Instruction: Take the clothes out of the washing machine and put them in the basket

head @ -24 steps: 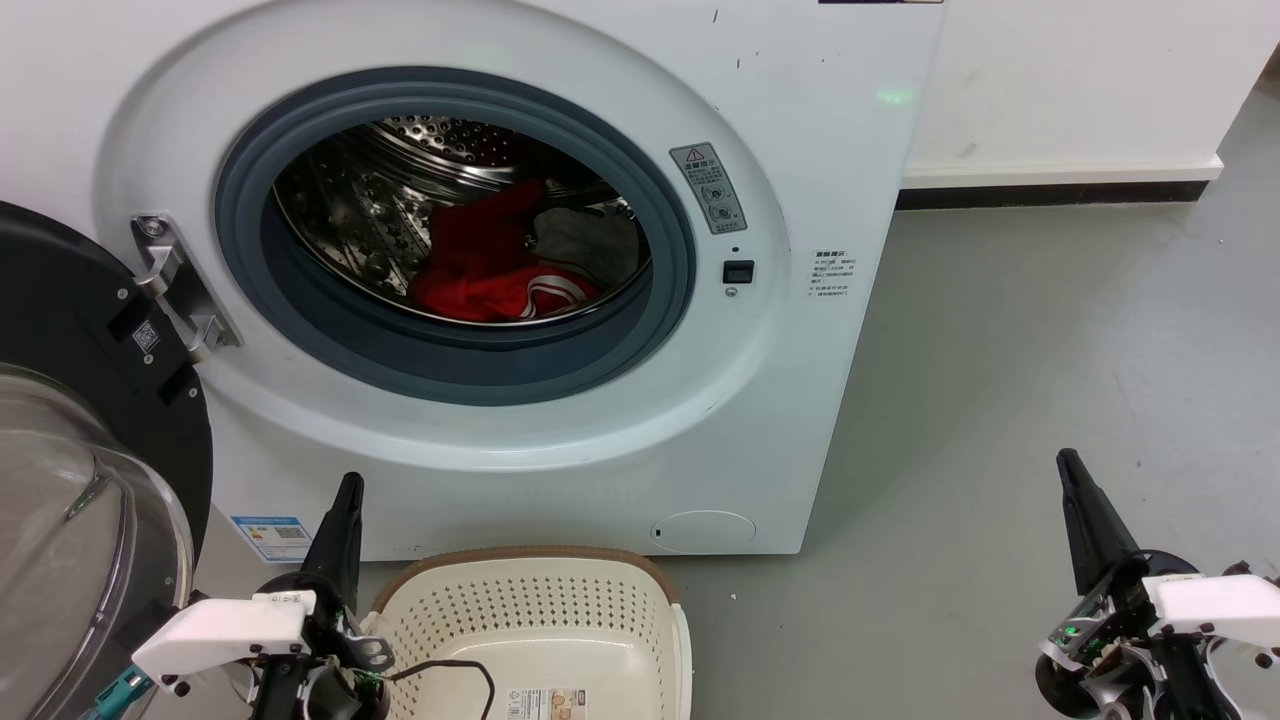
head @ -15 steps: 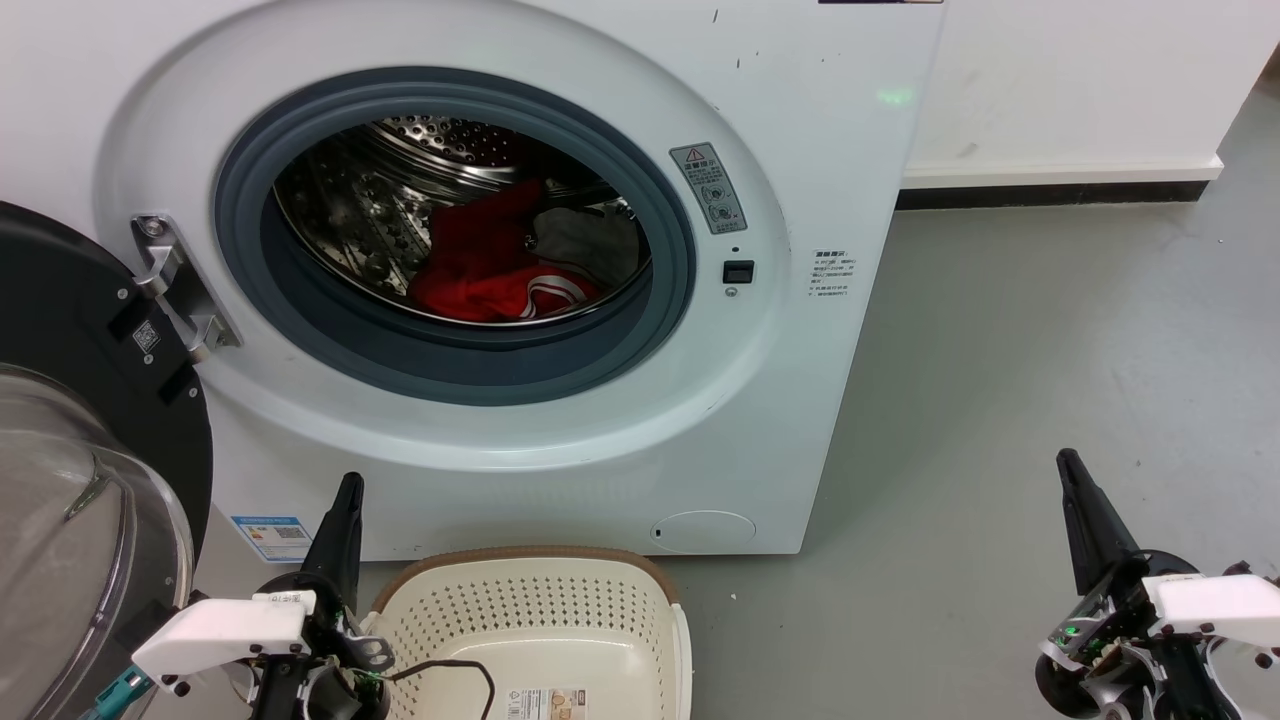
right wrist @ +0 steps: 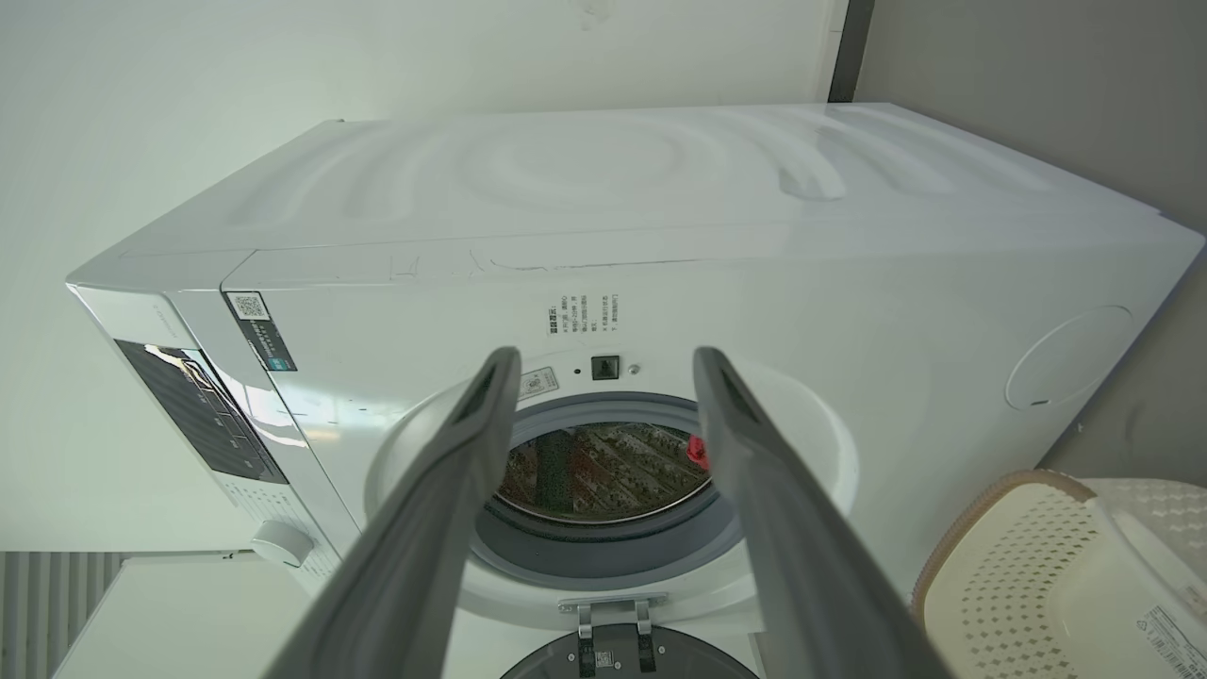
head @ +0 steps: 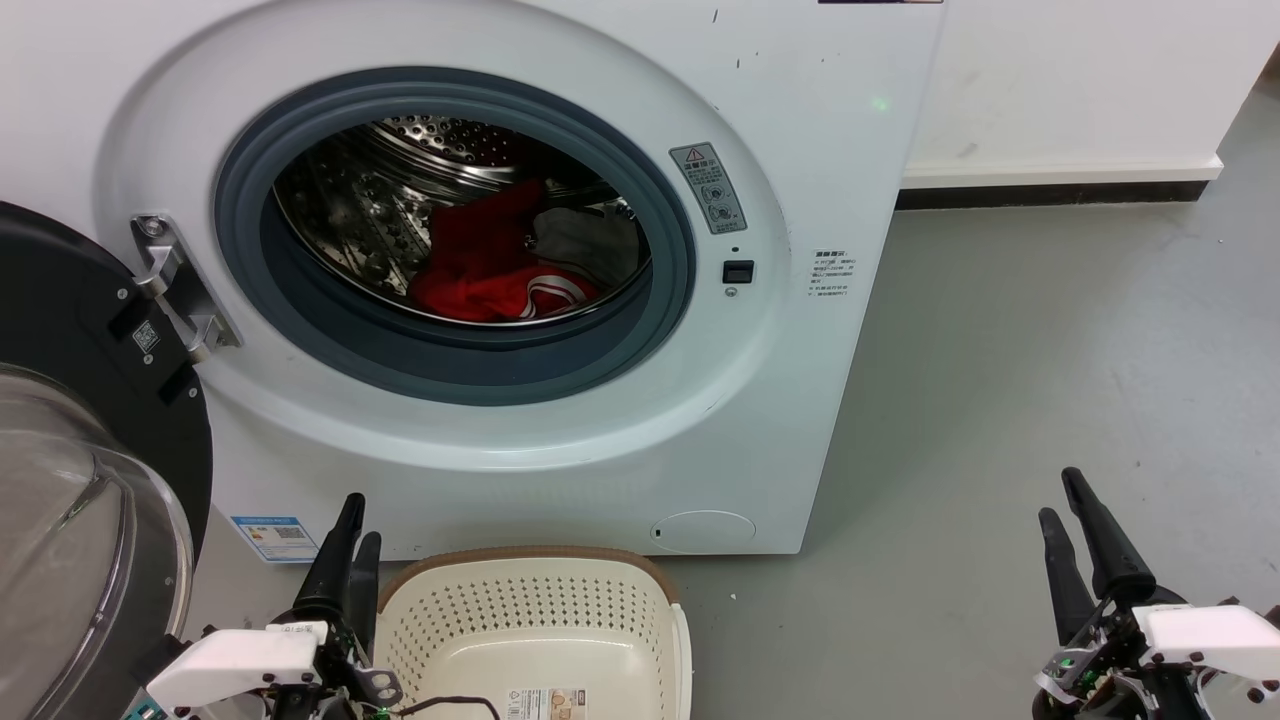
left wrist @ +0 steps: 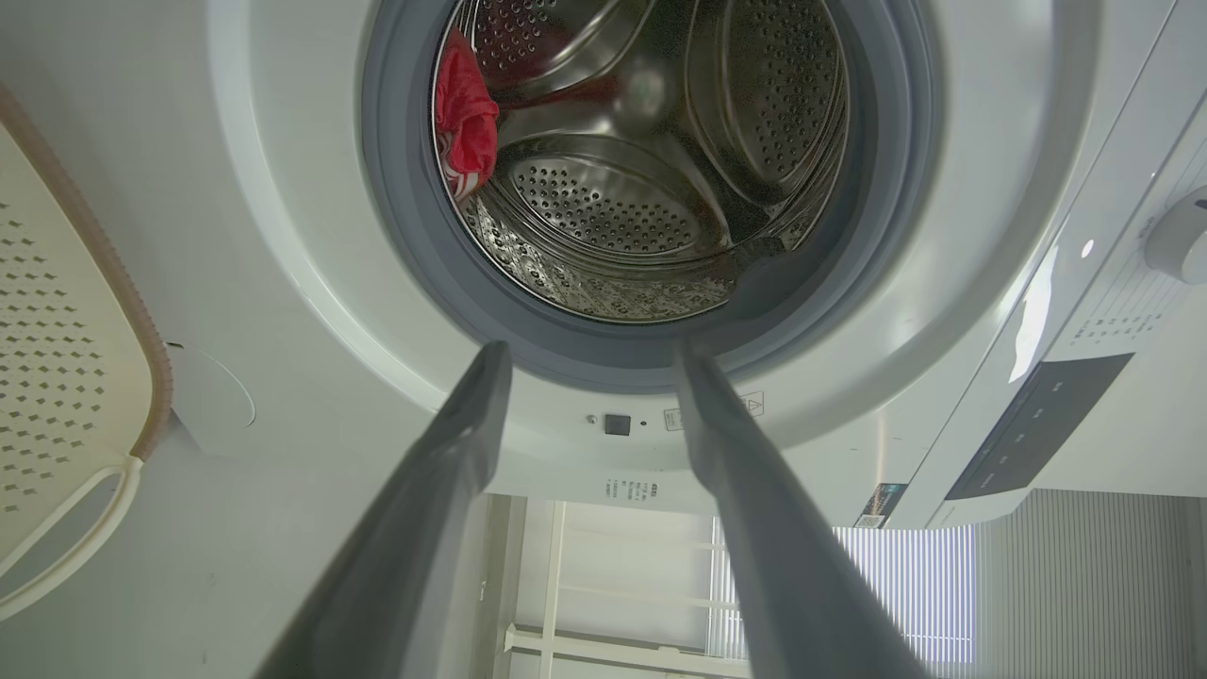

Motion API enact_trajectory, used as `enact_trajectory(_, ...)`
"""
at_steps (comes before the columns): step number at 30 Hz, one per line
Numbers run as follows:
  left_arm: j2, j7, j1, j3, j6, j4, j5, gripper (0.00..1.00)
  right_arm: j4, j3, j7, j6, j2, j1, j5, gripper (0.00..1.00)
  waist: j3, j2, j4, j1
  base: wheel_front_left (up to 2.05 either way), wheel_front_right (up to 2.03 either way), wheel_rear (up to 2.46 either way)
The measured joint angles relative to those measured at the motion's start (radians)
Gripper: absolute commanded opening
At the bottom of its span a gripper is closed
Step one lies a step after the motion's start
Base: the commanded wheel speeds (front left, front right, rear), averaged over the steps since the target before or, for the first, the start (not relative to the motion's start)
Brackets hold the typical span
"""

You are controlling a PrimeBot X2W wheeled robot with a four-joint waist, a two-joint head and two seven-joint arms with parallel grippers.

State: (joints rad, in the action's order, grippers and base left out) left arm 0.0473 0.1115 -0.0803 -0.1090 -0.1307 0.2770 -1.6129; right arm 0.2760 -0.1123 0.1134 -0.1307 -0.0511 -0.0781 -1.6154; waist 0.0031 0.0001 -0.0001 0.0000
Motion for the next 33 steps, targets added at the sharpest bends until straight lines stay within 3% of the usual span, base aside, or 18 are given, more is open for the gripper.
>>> enact_trajectory(7, 0.0, -0.032, 0.009, 0.035, 0.0, -0.003, 0.018, 1.0, -0.016, 0.015, -0.033, 0.0, 0.002, 0.017, 0.013, 1.0, 0.0, 0.0, -0.001, 0.0, 0.0, 0.0, 0.0)
enact_trajectory(13, 0.0, -0.06, 0.002, 0.043, 0.0, -0.031, 0.101, 1.0, -0.046, 0.016, -0.062, 0.0, 0.002, 0.018, 0.086, 1.0, 0.001, 0.0, -0.002, 0.0, 0.0, 0.0, 0.0)
enact_trajectory(33, 0.0, -0.143, -0.011, 0.075, 0.0, -0.112, 0.537, 1.0, -0.158, 0.041, -0.142, 0.0, 0.002, 0.056, 0.625, 1.0, -0.001, 0.0, -0.004, 0.0, 0.0, 0.0, 0.0)
